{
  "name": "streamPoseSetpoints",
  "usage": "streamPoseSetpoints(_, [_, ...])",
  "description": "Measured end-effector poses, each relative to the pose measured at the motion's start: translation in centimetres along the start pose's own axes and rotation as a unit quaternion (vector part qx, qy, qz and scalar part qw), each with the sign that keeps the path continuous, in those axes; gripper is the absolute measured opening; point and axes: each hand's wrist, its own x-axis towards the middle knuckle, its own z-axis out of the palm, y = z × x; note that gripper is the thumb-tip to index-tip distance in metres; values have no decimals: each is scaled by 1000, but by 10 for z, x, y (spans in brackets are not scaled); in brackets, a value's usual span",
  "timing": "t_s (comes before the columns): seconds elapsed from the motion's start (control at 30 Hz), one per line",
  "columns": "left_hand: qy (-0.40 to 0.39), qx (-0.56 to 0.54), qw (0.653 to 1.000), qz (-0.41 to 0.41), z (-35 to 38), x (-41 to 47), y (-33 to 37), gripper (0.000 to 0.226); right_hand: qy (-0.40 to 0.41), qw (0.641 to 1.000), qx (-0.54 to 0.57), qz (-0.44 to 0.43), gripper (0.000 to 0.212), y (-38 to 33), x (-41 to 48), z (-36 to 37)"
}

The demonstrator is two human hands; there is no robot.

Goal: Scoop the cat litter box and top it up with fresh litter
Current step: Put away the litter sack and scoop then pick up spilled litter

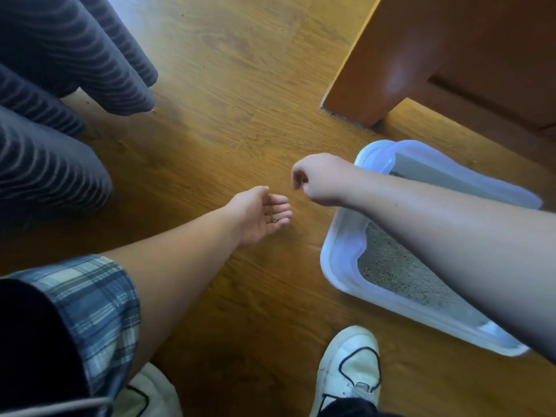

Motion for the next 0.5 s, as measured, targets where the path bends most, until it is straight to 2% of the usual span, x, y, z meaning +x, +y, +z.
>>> streamPoseSetpoints(0.1, [22, 22, 999, 10, -2, -1, 5, 40, -11, 997, -43, 60, 32, 18, -3, -7])
streamPoseSetpoints(0.3, [60, 37, 997, 25, -18, -3, 8, 35, -35, 989, -122, 81, 23, 14, 7, 0])
streamPoseSetpoints(0.5, [56, 20, 998, 16, -35, -8, -1, 37, -125, 961, -229, 95, 14, 0, 10, 9])
